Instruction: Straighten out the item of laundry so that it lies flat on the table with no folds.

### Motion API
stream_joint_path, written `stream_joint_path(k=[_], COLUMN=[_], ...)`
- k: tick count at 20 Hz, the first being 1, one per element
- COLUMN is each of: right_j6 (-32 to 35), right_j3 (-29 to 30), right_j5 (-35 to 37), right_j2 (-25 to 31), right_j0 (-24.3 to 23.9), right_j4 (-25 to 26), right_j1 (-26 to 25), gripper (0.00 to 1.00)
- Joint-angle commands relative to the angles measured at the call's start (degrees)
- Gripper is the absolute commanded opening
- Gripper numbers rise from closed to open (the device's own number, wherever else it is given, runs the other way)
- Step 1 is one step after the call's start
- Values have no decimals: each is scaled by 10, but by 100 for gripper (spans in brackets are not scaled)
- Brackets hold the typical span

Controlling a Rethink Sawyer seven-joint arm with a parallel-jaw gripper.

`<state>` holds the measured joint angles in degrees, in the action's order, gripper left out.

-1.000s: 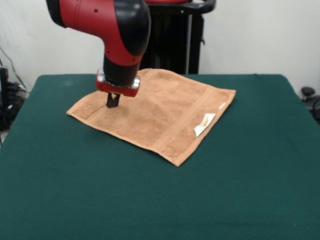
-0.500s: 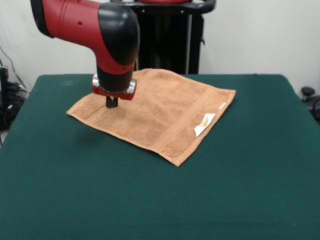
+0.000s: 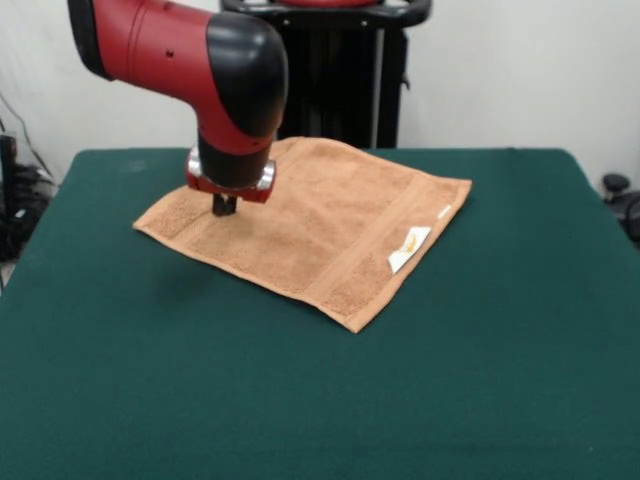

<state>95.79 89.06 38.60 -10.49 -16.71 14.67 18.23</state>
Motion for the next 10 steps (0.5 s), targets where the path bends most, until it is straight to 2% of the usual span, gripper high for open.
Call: stream_joint_path(k=[1, 6, 10], right_j6=[87, 3, -39], right_j3=[-138, -191, -230], right_j5=[-307, -272, -262], right_j2=[107, 172, 216], right_j0=[-51, -107, -141], right_j4=[-7, 5, 30], right_j1=[-149, -177, -199], gripper=[0, 0, 0])
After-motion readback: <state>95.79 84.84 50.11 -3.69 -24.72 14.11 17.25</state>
